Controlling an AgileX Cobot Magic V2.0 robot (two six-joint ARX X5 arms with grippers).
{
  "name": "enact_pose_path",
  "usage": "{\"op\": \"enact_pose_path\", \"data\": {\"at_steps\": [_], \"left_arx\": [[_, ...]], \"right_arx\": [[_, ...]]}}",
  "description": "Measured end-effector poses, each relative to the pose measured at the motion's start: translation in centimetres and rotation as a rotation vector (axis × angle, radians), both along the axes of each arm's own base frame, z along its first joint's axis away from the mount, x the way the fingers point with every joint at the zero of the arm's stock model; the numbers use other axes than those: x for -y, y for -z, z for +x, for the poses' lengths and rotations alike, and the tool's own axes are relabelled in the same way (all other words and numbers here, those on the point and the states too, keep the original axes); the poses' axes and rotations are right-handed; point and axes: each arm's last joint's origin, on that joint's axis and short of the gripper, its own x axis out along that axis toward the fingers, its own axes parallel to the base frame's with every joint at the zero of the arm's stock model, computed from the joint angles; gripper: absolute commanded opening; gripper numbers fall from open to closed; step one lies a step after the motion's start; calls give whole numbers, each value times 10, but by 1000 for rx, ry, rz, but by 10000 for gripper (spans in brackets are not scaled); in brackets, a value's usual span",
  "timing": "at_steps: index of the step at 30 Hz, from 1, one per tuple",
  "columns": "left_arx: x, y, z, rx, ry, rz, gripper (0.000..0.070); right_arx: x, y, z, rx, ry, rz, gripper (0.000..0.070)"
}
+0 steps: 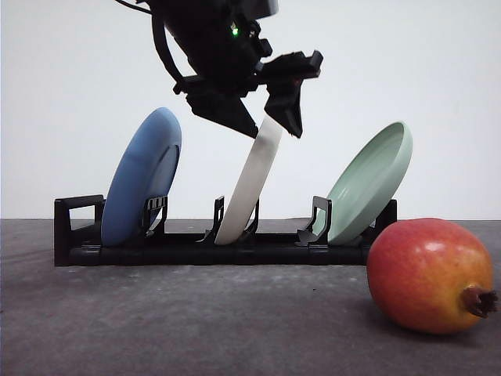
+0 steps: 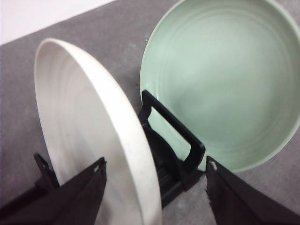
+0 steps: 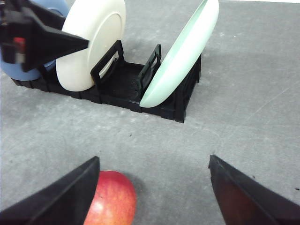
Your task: Place pomegranate in white plate
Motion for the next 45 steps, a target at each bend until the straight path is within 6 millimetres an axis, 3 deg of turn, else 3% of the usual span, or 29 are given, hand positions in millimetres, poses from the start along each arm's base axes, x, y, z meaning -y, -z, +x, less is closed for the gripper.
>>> {"op": "enact_pose_path", "data": {"at_steps": [3,9,16,26,36,45], "left_arx": [[0,7,2,-28,-10,16,360],[-1,9,4,-58,-40,-10,102],[-1,10,4,-74,-48,-29,9],[-3,1,0,-136,-62,-141,6],[-12,-28,-12,-115,-22,-228,6],[-28,-67,-32,-100,31,-360,6]], "right_arx": [[0,0,0,0,0,0,469],[0,0,0,0,0,0,469],[0,0,0,0,0,0,469],[0,0,0,0,0,0,469],[0,0,0,0,0,0,469],[0,0,0,0,0,0,469]]}}
